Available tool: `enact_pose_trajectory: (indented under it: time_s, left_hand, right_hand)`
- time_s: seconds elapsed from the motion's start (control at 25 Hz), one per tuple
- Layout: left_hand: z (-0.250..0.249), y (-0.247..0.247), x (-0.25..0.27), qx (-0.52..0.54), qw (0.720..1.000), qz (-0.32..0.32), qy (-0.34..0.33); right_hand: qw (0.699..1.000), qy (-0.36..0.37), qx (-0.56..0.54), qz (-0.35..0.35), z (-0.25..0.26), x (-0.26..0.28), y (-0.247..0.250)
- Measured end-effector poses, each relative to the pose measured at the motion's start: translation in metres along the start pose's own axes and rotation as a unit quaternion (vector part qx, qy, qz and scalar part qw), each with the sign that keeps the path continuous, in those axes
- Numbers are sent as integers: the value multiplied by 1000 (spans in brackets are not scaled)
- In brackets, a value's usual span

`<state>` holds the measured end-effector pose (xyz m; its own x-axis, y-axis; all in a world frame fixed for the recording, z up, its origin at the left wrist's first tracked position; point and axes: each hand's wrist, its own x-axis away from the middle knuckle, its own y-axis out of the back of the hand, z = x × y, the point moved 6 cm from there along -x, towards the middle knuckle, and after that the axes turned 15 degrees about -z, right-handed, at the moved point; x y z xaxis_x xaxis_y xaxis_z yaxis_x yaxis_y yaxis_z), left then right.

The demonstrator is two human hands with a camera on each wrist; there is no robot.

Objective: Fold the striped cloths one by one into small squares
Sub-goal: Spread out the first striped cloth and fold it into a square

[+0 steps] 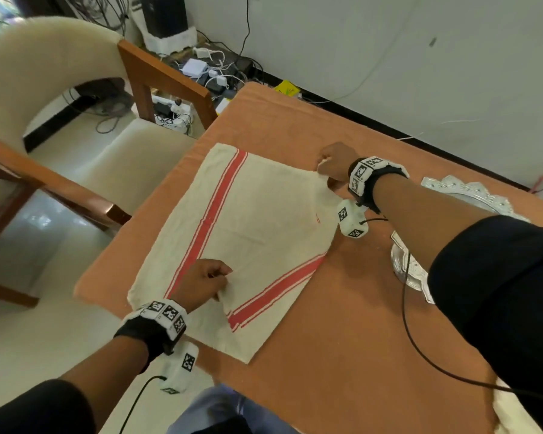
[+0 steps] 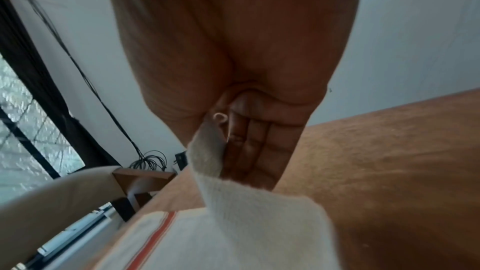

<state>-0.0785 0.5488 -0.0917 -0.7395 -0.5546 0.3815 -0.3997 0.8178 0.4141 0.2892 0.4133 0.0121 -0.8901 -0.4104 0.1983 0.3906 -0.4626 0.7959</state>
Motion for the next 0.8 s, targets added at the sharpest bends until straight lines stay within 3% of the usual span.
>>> enact_pose_trajectory:
  time_s: [0.12,0.2,0.36,0.44,0.56,0.64,0.8]
  left_hand:
    - [23,47,-5,-11,999,-15,49]
    - [36,78,-5,-16,997,-17,73]
    - [59,118,-1,3,993,-2,118]
    - [70,130,4,24,991,14,129]
    - [91,146,14,42,986,22,160]
    - [110,160,17,41,983,27,178]
    - [125,175,23,34,981,54,182]
  right_hand:
    - [969,-149,-179,79,26,10,-14]
    - [955,-170,-215,111,44,12,-26]
    - [980,-67,-147,114,75,-1,-57]
    - [998,56,-7,25,91,-13,-64]
    - [977,163,124,-54,122,-20,-83]
    - [973,178,132,-57,141,-36,-109]
    - [982,137,109,-76,146,-60,-139]
